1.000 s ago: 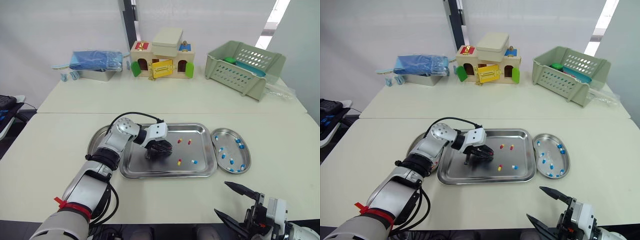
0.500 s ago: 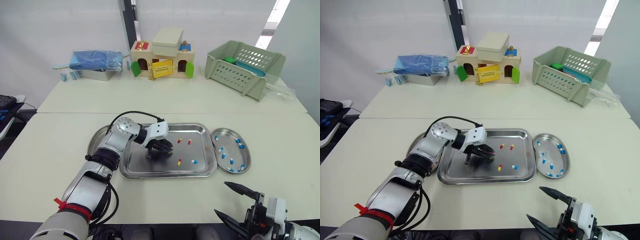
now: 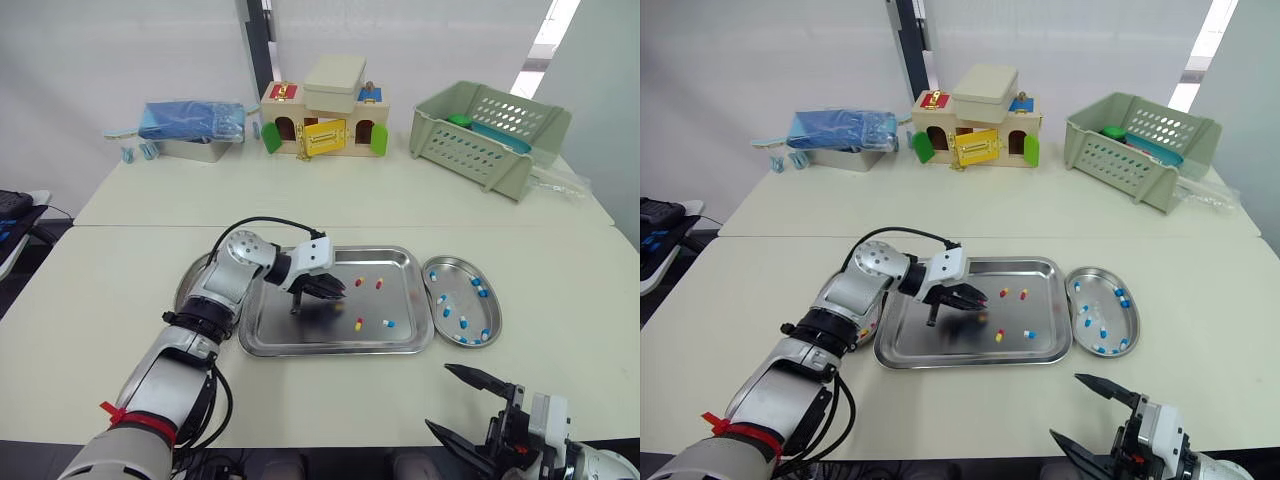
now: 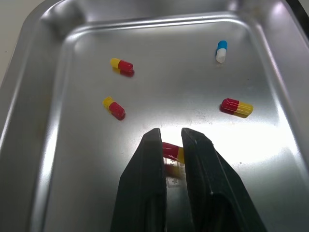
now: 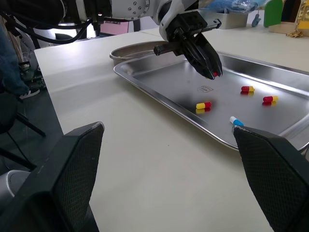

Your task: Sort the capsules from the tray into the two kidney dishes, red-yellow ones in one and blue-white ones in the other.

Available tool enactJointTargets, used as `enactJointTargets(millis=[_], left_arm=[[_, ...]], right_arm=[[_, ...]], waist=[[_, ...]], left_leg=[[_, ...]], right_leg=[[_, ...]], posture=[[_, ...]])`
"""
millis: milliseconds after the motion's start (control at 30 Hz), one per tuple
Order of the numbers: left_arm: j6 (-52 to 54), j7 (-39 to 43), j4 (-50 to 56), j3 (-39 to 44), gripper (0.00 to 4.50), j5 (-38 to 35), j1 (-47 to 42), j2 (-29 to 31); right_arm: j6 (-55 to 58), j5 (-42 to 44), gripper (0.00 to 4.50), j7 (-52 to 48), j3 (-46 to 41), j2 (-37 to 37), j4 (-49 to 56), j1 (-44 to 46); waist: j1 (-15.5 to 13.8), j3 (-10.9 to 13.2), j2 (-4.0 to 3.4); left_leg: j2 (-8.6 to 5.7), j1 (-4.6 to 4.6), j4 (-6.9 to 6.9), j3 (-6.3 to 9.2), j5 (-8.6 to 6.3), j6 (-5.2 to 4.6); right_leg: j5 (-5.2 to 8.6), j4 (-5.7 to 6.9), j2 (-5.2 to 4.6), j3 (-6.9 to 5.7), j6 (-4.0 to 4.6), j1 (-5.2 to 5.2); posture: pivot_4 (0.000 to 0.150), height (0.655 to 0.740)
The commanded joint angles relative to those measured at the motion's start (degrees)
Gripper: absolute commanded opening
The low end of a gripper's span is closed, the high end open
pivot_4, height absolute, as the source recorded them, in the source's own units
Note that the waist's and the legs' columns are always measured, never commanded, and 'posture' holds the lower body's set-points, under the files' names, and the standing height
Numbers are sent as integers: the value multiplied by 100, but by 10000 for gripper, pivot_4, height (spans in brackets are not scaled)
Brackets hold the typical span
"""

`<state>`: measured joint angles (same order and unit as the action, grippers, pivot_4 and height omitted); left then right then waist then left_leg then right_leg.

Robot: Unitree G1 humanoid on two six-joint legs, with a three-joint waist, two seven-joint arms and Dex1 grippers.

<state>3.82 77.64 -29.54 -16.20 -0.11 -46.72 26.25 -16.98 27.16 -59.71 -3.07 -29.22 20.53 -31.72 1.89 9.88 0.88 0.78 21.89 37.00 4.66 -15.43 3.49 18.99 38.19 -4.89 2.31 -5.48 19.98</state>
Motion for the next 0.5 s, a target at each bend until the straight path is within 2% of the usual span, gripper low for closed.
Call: enactJointTargets(millis=[33,200,300,500], left_arm=[[443,-182,747,464,4522,-323,234,342],[1297,-608,2044,1114,4522,-745,1045,961],[2014,-993,3088,2085,4522,-1036,2144,1638],[2647,-1641,3846,3058,4522,-1435,3186,1988]], right_arm=[[22,111,45000,-56,53,-84,252,35],[133,156,45000,-152,137,-162,124,298],[186,230,45000,-381,216,-248,-106,619],[329,349,45000,-724,250,-368,-401,1016]], waist=[[7,0,-1],[11,-1,-3],[56,-2,-2],[-58,-3,3]], left_leg=[[1,0,0,0,0,0],[2,-3,0,1,0,0],[4,-5,-1,0,0,0],[0,-4,5,6,0,0]], right_leg=[[0,2,0,1,0,0],[0,7,0,3,0,2],[0,7,0,9,0,2],[3,22,-7,1,3,-1]], posture=[[1500,7400],[1500,7400],[1500,7400],[1500,7400]])
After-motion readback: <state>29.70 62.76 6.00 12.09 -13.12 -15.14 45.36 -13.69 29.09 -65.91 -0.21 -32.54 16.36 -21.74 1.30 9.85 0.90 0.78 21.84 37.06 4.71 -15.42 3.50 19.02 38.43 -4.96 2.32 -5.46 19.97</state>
